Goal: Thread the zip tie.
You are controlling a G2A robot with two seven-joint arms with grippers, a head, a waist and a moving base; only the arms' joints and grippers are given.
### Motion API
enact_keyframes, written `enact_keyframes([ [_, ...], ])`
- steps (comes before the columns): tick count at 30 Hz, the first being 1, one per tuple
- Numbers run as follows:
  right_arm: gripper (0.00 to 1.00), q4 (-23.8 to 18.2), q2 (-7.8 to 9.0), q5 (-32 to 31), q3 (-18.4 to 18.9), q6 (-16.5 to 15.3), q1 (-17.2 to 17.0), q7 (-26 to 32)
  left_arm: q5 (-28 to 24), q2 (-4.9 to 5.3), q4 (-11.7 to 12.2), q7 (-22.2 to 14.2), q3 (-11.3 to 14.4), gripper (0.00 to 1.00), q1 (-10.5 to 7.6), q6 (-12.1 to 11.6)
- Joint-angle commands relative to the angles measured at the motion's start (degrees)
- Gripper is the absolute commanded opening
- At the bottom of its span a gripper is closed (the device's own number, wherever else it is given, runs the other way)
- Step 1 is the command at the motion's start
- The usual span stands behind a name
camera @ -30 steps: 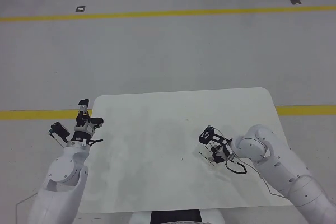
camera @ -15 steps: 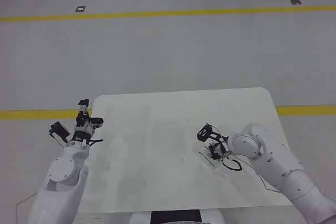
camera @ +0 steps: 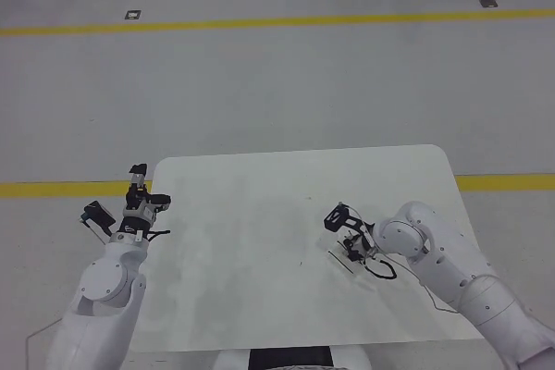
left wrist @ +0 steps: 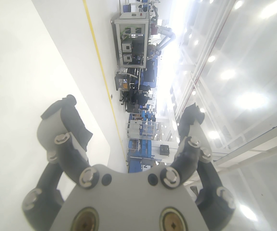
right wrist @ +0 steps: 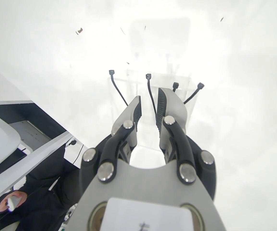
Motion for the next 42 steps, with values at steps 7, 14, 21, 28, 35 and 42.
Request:
enact_keyframes([
  [7, 0.10, 1.0, -0.44, -0.1, -1.2, 0.4, 0.8, 0.3, 0.0, 0.00, 0.0, 0.0, 0.0, 1.00, 0.00, 0.0],
  [14, 0.00, 1.7, -0.67, -0.2, -1.7, 0.8, 1.1, 0.1, 0.0, 0.00, 0.0, 0.0, 0.0, 1.00, 0.00, 0.0],
  [21, 0.00, 1.8, -0.61, 0.0, -1.5, 0.9, 0.8, -0.1, 0.0, 0.00, 0.0, 0.0, 0.0, 1.00, 0.00, 0.0],
  [28, 0.00, -2.2, 0.56, 1.4, 2.2, 0.6, -1.3, 0.0, 0.0, 0.00, 0.0, 0.0, 0.0, 1.00, 0.00, 0.0],
  [35, 0.00, -9.7, 2.82, 3.3, 9.7, -0.6, -6.4, -0.3, 0.0, 0.00, 0.0, 0.0, 0.0, 1.00, 0.00, 0.0],
  [42, 0.00, -16.3, 4.96, 9.2, 16.8, -2.5, -11.9, -1.9, 0.0, 0.00, 0.0, 0.0, 0.0, 1.00, 0.00, 0.0],
])
